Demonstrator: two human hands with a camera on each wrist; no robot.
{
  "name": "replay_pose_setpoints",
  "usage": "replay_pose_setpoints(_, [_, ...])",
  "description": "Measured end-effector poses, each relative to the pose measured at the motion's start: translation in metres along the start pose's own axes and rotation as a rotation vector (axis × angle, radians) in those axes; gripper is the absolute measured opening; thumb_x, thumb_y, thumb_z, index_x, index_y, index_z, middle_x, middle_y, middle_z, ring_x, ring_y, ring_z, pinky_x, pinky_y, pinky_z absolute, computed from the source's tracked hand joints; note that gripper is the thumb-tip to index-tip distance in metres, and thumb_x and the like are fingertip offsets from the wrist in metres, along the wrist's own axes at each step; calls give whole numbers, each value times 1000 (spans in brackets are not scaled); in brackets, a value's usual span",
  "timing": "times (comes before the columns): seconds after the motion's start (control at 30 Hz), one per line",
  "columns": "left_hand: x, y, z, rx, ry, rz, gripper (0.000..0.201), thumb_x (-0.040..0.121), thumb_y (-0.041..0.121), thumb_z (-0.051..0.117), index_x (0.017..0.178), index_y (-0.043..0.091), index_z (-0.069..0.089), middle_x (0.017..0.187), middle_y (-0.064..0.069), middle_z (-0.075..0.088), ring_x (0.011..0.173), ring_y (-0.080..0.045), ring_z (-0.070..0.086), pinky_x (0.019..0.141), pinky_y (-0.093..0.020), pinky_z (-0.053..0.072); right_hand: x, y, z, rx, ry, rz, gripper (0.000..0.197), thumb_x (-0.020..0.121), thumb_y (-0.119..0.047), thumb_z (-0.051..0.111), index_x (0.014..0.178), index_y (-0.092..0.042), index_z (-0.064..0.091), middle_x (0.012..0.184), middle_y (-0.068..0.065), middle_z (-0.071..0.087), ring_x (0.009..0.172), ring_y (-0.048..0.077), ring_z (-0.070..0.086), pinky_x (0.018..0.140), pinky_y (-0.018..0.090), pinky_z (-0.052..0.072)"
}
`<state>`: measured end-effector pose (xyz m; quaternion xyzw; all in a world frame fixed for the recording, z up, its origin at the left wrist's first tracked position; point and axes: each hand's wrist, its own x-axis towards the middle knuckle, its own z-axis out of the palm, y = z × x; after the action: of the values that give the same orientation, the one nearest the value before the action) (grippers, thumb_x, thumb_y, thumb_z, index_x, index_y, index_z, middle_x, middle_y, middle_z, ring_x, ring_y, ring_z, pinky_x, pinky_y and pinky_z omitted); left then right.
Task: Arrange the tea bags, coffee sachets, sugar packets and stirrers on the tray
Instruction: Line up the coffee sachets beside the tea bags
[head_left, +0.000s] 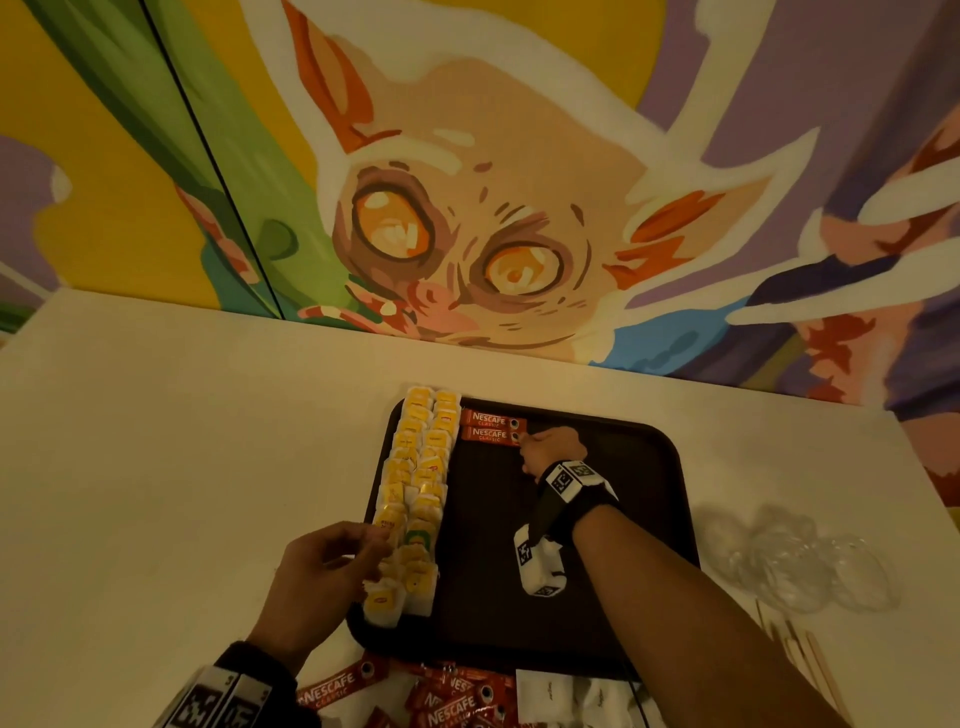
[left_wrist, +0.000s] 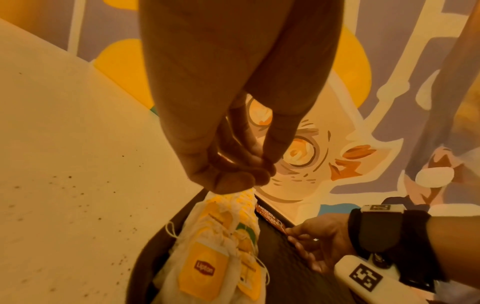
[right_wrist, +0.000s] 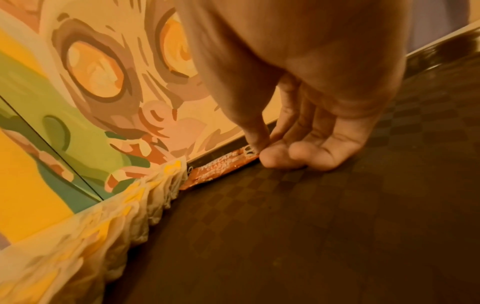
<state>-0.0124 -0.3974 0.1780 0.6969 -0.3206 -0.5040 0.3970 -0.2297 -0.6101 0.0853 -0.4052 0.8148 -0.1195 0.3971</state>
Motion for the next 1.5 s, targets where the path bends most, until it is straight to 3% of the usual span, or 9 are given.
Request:
replay_pose_setpoints(0.17, [-8, -5, -7, 2, 16, -12, 11, 88, 8, 65, 83, 11, 75, 79, -5, 74, 65, -23, 66, 60, -35, 53, 5, 1, 6, -25, -7, 2, 29, 85, -41, 72, 95, -14, 71, 101, 10, 70, 82, 21, 71, 75, 36, 60])
replay_pose_setpoints(0.4, [-16, -12, -7, 105, -25, 24, 11, 88, 8, 66, 83, 13, 74, 79, -3, 73, 62, -18, 66, 57, -29, 52, -4, 6, -3, -85, -14, -45, 39, 87, -48, 65, 102, -12, 68, 99, 10, 72, 86, 23, 71, 74, 31, 56])
replay_pose_setpoints(0.57, [-29, -22, -9, 359, -177, 106, 4, 88, 21, 68, 88, 23, 72, 85, 5, 72, 68, -4, 66, 60, -18, 50, -43, 26, -24, -94, -45, -250, 23, 93, -38, 60, 86, -19, 71, 92, 4, 73, 90, 23, 70, 86, 41, 57])
replay_pose_setpoints(0.63, [-36, -29, -8, 506, -281, 131, 5, 88, 22, 68, 91, 26, 70, 89, 11, 69, 73, 2, 64, 66, -12, 49, -74, 37, -34, -34, -87, -339, 14, 93, -36, 61, 87, -24, 66, 86, -1, 72, 82, 17, 70, 80, 36, 59])
replay_pose_setpoints(0.77, [-54, -38, 1, 746, -482, 160, 22, 90, 27, 66, 112, 25, 66, 107, 10, 65, 89, 0, 59, 71, -5, 42, -141, 63, -55, -41, -300, -480, 11, 96, -29, 61, 98, -20, 65, 86, -4, 71, 70, 8, 66, 61, 18, 51])
replay_pose_setpoints(0.9, [-69, -46, 18, 927, -561, 227, 42, 89, 32, 64, 130, 23, 56, 129, 4, 55, 115, -13, 53, 93, -18, 41, -175, 101, -58, -123, -429, -585, 6, 92, -26, 65, 93, -21, 69, 87, -6, 72, 81, 5, 68, 74, 23, 57])
replay_pose_setpoints(1.0, [-73, -59, 28, 1037, -570, 307, 48, 91, 35, 60, 137, 26, 49, 137, 2, 48, 123, -17, 46, 104, -29, 39, -191, 128, -53, -287, -464, -649, 9, 92, -27, 66, 95, -22, 72, 90, -10, 71, 85, 0, 65, 79, 21, 54])
replay_pose_setpoints(1.3, [-72, -88, 43, 1322, -528, 435, 67, 90, 51, 53, 148, 30, 26, 142, 0, 32, 126, -25, 35, 104, -40, 39, -223, 162, -37, -706, -405, -800, 46, 90, -41, 64, 133, -29, 54, 127, -7, 58, 112, 14, 57, 94, 37, 49])
replay_pose_setpoints(1.5, [-74, -87, 43, 1377, -554, 432, 58, 90, 49, 55, 141, 26, 39, 141, -3, 34, 126, -26, 33, 103, -40, 37, -226, 172, -18, -775, -464, -774, 62, 84, -50, 68, 137, -30, 45, 130, -6, 44, 112, 16, 52, 93, 33, 47])
